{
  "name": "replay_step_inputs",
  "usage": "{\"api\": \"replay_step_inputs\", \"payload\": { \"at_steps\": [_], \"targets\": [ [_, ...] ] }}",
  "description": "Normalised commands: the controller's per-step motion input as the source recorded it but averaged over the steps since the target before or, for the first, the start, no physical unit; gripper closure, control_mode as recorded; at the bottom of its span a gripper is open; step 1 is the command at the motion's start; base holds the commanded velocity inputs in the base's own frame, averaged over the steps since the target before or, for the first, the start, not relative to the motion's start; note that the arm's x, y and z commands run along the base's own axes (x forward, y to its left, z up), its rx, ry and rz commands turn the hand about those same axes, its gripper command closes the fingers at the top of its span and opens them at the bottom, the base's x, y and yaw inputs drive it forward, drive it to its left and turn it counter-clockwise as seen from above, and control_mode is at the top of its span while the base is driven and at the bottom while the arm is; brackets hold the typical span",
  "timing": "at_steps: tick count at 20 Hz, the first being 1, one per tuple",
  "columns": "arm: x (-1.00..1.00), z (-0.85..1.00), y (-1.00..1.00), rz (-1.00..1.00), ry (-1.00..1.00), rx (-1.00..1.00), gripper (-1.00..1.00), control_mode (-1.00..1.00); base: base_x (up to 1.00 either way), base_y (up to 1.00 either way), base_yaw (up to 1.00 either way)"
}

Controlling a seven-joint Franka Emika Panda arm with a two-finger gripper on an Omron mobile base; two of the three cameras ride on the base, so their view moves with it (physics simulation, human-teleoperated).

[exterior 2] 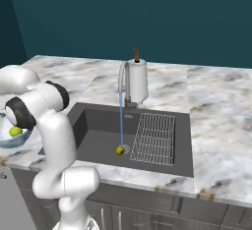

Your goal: Pick the pears from the sink and place them in one bowl. Place the eggplant in the other bowl. Then turn off the sink faucet.

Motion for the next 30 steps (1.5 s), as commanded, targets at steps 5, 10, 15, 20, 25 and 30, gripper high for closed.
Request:
{"api": "replay_step_inputs", "payload": {
  "at_steps": [5, 10, 15, 20, 25, 30],
  "targets": [
    [-0.33, 0.09, -1.0, -0.1, -0.11, 0.08, -1.0, -1.0, 0.0, 0.0, 0.0],
    [-0.39, -0.01, -1.0, -0.26, -0.12, 0.09, -1.0, -1.0, 0.0, 0.0, 0.0],
    [-0.17, 0.02, -1.0, -0.2, 0.04, 0.18, -1.0, -1.0, 0.0, 0.0, 0.0],
    [0.0, 0.01, -1.0, -0.24, 0.25, 0.13, -1.0, -1.0, 0.0, 0.0, 0.0],
    [0.03, 0.0, -1.0, -0.26, 0.36, 0.05, -1.0, -1.0, 0.0, 0.0, 0.0],
    [0.02, -0.05, -0.95, -0.26, 0.34, 0.0, -1.0, -1.0, 0.0, 0.0, 0.0]
  ]
}}
